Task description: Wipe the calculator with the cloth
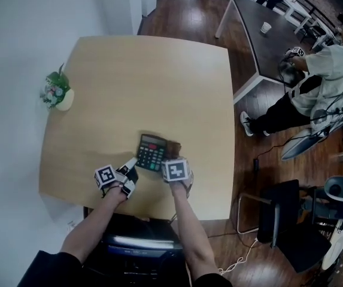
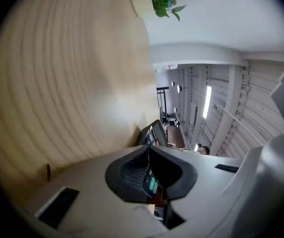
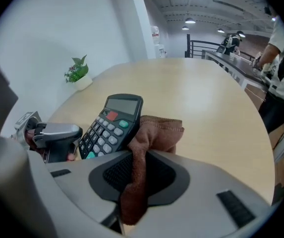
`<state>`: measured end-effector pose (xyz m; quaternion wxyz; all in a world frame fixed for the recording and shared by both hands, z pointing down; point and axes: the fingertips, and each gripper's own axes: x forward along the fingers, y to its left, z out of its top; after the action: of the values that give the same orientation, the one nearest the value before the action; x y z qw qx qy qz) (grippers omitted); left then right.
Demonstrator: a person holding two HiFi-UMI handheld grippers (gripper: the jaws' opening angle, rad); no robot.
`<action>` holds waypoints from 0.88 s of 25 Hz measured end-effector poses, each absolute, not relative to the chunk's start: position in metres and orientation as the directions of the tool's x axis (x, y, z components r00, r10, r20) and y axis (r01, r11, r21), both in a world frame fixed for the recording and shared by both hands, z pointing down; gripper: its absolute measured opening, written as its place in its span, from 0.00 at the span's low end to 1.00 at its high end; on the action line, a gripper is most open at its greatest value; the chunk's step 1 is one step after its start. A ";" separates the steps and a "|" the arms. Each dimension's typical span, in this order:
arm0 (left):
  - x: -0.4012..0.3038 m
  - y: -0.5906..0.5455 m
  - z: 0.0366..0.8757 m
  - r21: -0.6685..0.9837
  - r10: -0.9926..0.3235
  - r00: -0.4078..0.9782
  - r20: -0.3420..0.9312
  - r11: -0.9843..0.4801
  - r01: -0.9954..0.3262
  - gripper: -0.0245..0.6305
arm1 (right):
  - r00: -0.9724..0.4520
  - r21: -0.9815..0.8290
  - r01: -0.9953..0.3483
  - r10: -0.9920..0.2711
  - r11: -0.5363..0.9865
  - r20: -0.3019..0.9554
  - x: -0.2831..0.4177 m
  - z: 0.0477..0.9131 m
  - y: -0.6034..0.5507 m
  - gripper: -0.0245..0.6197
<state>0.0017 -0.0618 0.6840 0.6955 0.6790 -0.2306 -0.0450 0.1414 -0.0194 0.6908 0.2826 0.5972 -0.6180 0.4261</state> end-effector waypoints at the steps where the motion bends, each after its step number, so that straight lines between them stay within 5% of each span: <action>1: -0.001 -0.070 0.684 0.964 -0.404 0.876 0.263 0.078 -0.254 0.04 | -0.126 -0.178 -0.982 -0.498 -0.059 0.858 0.136 0.691 -0.031 0.14; 7: -0.026 -0.125 0.688 0.968 -0.527 0.812 0.251 0.127 -0.216 0.04 | -0.100 -0.084 -0.995 -0.486 0.054 0.868 0.124 0.690 -0.093 0.14; 13: -0.030 -0.179 0.687 0.971 -0.572 0.786 0.236 0.122 -0.203 0.04 | -0.118 -0.143 -0.989 -0.455 -0.021 0.882 0.120 0.689 -0.107 0.14; 22: 0.002 -0.254 0.678 0.946 -0.398 0.879 0.263 -0.071 -0.316 0.04 | -0.168 -0.222 -0.973 -0.456 -0.067 0.874 0.110 0.691 -0.125 0.14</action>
<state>0.0018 -0.2539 0.6784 0.6363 0.7311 -0.2442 -0.0324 0.1097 -0.1254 0.6911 0.2885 0.5769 -0.6190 0.4482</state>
